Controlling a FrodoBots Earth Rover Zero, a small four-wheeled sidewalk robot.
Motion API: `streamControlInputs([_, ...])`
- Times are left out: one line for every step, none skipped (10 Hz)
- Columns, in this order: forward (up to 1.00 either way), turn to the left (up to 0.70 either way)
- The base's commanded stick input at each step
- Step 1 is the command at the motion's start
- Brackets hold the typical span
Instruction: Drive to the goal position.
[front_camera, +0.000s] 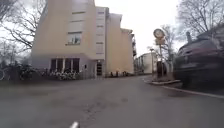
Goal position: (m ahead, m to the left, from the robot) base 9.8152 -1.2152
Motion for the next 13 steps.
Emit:
streamControlInputs([1.0, 0.0])
streamControlInputs([1.0, 0.0])
streamControlInputs([1.0, 0.0])
streamControlInputs([1.0, 0.0])
streamControlInputs([1.0, 0.0])
streamControlInputs([1.0, -0.03])
streamControlInputs([1.0, -0.38])
streamControlInputs([1.0, -0.4])
streamControlInputs([1.0, -0.4])
streamControlInputs([1.0, -0.33])
streamControlInputs([1.0, 0.0])
streamControlInputs([1.0, 0.0])
streamControlInputs([1.0, 0.0])
